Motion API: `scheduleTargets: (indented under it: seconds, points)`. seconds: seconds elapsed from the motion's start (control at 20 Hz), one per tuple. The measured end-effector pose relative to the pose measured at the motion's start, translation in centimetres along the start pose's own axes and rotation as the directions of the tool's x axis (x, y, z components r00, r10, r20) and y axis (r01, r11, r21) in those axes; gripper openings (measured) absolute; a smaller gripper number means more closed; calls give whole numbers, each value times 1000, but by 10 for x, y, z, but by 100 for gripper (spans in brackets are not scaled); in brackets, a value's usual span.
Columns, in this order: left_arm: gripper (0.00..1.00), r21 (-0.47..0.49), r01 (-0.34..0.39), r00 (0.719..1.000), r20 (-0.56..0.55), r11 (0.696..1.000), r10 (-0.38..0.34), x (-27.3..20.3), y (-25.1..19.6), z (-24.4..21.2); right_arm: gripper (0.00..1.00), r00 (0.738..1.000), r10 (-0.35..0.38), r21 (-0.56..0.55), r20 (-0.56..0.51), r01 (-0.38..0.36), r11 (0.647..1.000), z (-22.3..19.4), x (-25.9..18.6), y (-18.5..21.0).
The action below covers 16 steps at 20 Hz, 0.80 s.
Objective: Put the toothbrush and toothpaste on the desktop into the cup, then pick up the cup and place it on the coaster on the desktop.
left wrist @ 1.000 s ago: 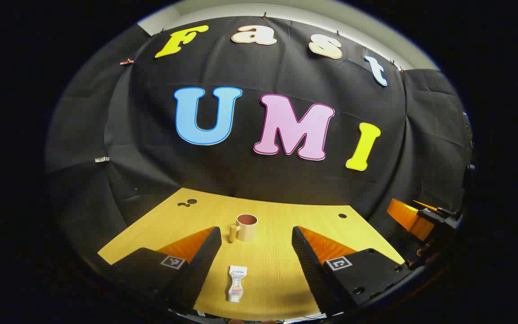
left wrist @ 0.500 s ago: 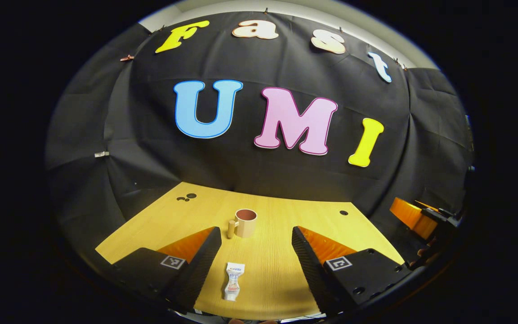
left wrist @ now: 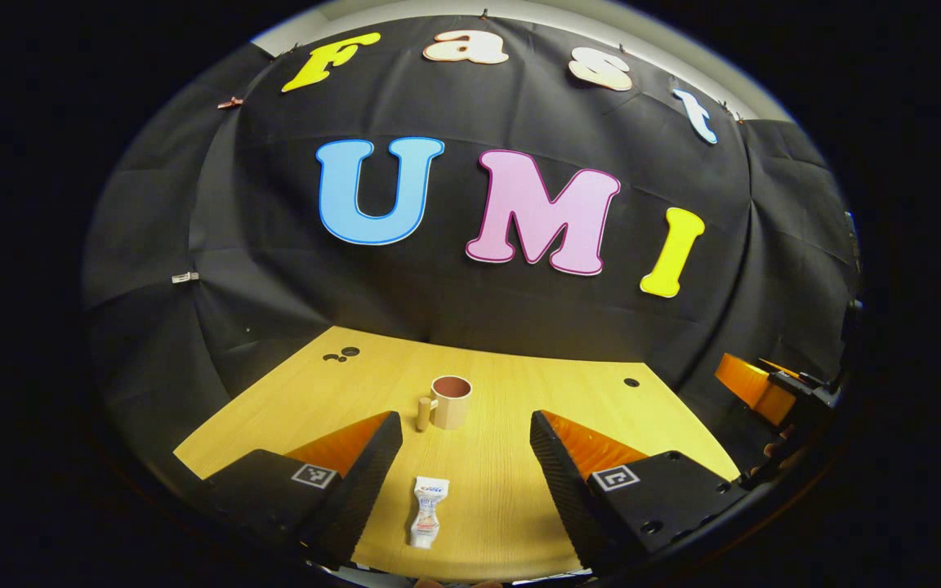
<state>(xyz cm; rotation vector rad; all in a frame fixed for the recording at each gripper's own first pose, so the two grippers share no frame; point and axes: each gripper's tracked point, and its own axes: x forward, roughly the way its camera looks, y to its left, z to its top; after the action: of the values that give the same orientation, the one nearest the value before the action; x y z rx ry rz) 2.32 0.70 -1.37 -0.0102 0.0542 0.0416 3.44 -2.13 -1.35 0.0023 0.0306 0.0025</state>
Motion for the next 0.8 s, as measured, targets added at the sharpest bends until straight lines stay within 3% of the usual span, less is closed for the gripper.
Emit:
scheduleTargets:
  seconds: [0.8]
  points:
    - [98,26,-45,975,-216,999,50,39,7,-93,98,993,78,-11,-89,-79,997,-34,45,-17]
